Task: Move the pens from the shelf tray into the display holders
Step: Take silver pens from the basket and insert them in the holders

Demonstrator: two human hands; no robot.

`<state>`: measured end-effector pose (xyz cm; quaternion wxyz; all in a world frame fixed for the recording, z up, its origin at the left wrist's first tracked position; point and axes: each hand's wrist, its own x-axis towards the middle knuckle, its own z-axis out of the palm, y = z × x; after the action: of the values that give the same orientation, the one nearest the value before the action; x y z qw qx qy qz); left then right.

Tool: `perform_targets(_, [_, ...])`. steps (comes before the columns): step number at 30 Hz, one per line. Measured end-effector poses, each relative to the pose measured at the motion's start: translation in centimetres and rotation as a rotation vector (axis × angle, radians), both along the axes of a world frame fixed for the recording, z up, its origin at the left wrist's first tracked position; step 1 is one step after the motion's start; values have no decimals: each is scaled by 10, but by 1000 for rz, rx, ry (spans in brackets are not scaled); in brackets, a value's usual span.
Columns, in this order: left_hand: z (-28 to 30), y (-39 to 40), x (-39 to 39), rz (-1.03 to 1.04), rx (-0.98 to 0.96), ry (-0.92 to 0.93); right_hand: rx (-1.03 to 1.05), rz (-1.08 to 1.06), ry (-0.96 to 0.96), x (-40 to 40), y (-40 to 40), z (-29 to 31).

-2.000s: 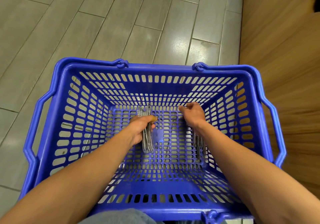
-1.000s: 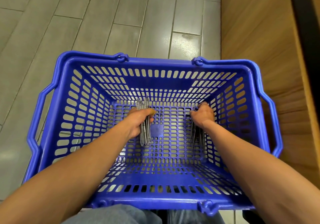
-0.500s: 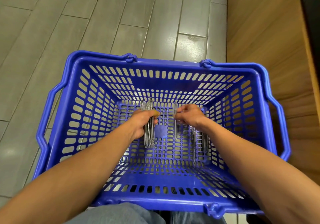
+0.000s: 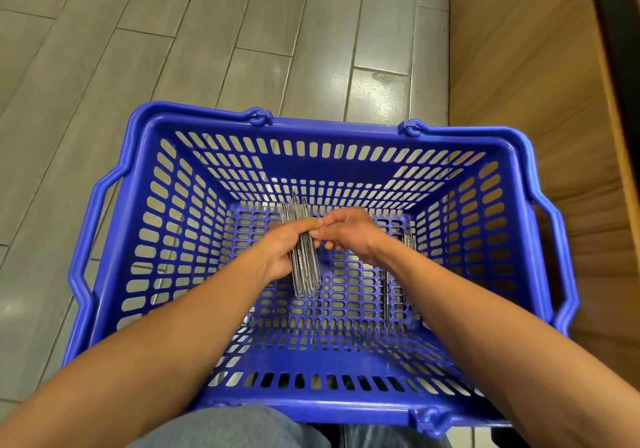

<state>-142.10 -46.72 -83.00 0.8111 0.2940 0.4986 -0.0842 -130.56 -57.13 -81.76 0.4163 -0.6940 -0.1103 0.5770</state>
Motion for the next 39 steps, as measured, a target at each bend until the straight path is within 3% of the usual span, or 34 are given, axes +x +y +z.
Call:
perform_targets(4, [0,1,2,-4,8,40,-87,15,-55,16,-13,-5])
perform_targets(6, [0,3,1,0,29,61,-273,26,-284,24,-21,-13])
perform_targets(9, [0,4,0,-12,14,69,-576,221,-723,33,-38,-25])
perform_targets(11, [-3,5,-1,-2,36,84,-667,322,-781,33,-48,-30])
perform_targets(16, [-7,5,-2,27,40,77,-728,479,-753,21,-64,-46])
perform_targets(25, [-4,2,-1,-9,37,59,-627,268,-657,30,-62,-45])
perform_targets(28, [-2,2,-1,-37,41,42,-393,107,-428,33,-56,-35])
perform_targets(33, [0,1,-1,-94,93,-13,-102,87,34,32,-26,0])
perform_targets(39, [-1,-2,-3,-183,95,-110,23,0,146,24,-5,12])
